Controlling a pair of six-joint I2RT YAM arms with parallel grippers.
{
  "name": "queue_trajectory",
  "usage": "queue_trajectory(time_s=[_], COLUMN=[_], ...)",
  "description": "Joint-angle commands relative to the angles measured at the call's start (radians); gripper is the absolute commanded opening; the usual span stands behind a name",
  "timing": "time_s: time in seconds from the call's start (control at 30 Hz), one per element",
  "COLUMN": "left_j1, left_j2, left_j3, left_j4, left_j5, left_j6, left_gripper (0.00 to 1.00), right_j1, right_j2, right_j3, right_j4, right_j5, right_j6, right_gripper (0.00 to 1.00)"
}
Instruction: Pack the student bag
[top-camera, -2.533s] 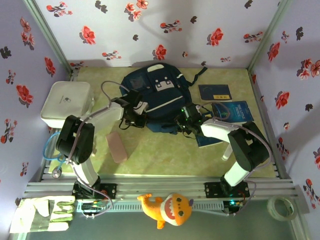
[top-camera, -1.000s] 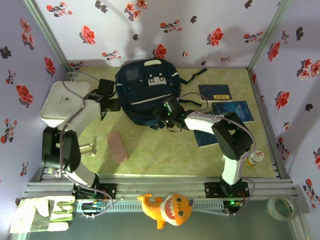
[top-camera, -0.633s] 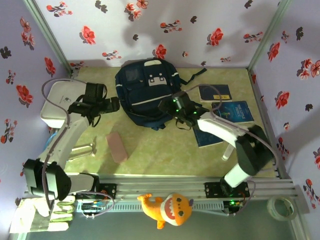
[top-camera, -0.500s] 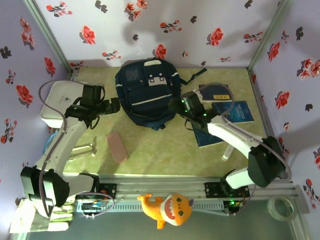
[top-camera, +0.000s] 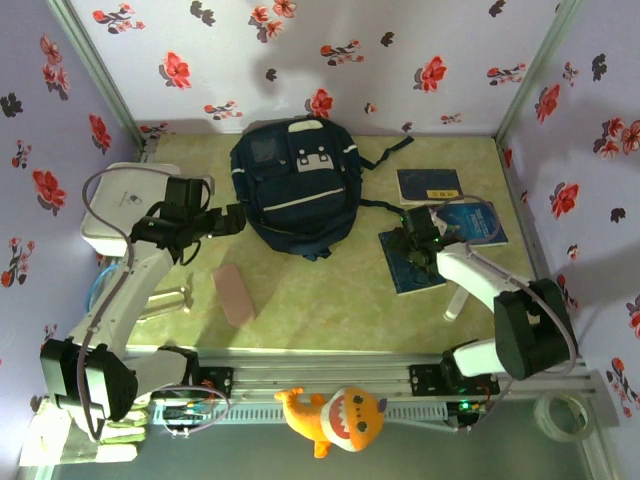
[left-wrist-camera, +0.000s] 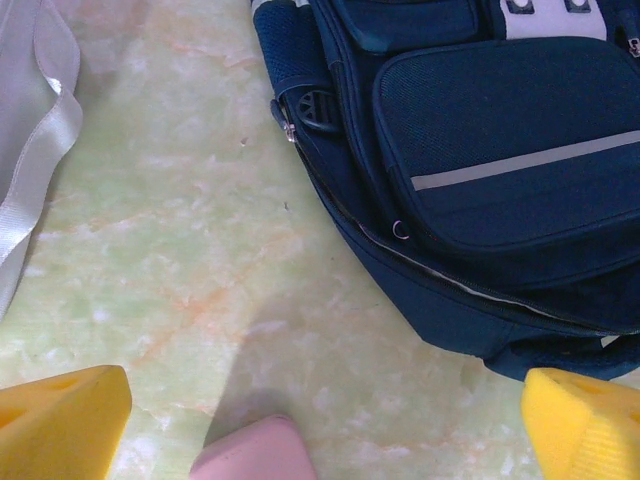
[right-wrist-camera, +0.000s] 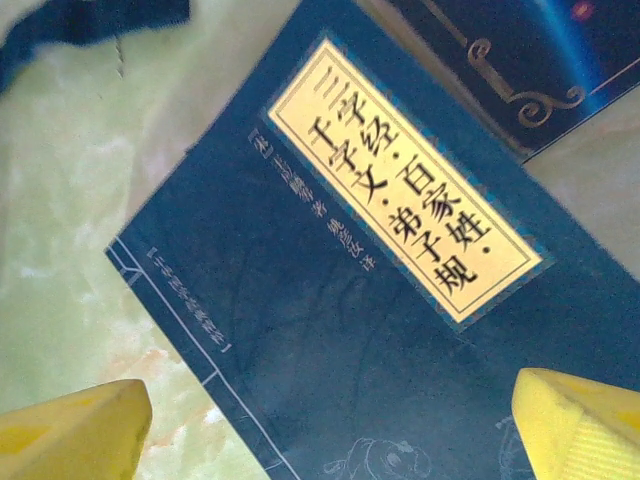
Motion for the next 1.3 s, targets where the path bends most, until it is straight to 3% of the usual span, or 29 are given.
queue_trajectory(time_s=[0.0, 0.23, 0.4, 0.53, 0.67, 0.87, 1.07, 1.27], left_j1=[0.000, -0.034, -0.068, -0.135, -0.226, -0.384, -0.525, -0.616], left_j2=[-0.023, 0.004, 0.045, 0.096, 0.172, 0.316, 0.478, 0.585], left_j3=[-0.010, -0.010, 0.013, 0.029, 0.059, 0.145, 0.252, 0.261], left_j4=[0.021, 0.040, 0.024, 0.045, 0.077, 0.132, 0.176, 0.293], left_j5=[0.038, 0.092, 0.092, 0.096, 0.097, 0.121, 0.132, 0.130], left_j6=[0.036, 0.054, 0.024, -0.019, -0.075, -0.152, -0.208, -0.291], left_gripper=[1.00, 1.00, 1.00, 1.00, 1.00, 1.00, 0.99, 0.94], right_j1=[-0.007, 0.014, 0.124, 0.238, 0.253, 0.187, -0.011, -0.103], right_j2=[0.061, 0.138, 0.168, 0.170, 0.094, -0.063, -0.165, -0.139], right_j3=[0.034, 0.039, 0.017, 0.006, -0.002, 0.051, -0.055, -0.092], right_j4=[0.020, 0.047, 0.073, 0.104, 0.141, 0.022, 0.041, 0.031], right_j5=[-0.060, -0.105, -0.110, -0.096, -0.092, -0.020, -0.149, -0.256], right_j6=[-0.030, 0.010, 0.144, 0.273, 0.280, 0.101, 0.001, -0.094], right_gripper=[0.93, 0.92, 0.90, 0.88, 0.87, 0.86, 0.78, 0.72])
